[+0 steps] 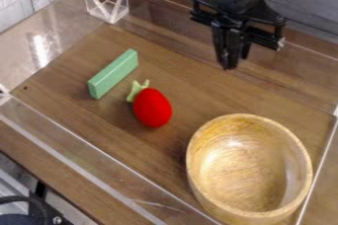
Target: Move the red object to the right side of the table
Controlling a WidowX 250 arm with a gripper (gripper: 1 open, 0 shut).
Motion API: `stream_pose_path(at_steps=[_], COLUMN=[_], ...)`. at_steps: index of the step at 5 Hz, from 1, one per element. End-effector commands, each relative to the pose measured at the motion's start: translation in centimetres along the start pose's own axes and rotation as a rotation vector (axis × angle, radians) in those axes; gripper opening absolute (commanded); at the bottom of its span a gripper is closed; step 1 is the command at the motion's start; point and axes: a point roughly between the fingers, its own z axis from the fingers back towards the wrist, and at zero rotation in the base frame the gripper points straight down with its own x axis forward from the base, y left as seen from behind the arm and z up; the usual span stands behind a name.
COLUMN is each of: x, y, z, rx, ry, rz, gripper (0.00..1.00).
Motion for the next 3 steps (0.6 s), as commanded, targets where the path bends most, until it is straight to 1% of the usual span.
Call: stream_pose_path(at_steps=[1, 2, 3], x=[0.3, 0.2, -0.5], y=[0.9, 2.1, 4.4], z=[0.7, 1.3, 2.0], rx=[0.020, 0.046, 0.070], ry=[-0.039, -0.037, -0.047], rz=[-0.020, 0.007, 0.040], gripper=[1.00, 1.00, 1.00])
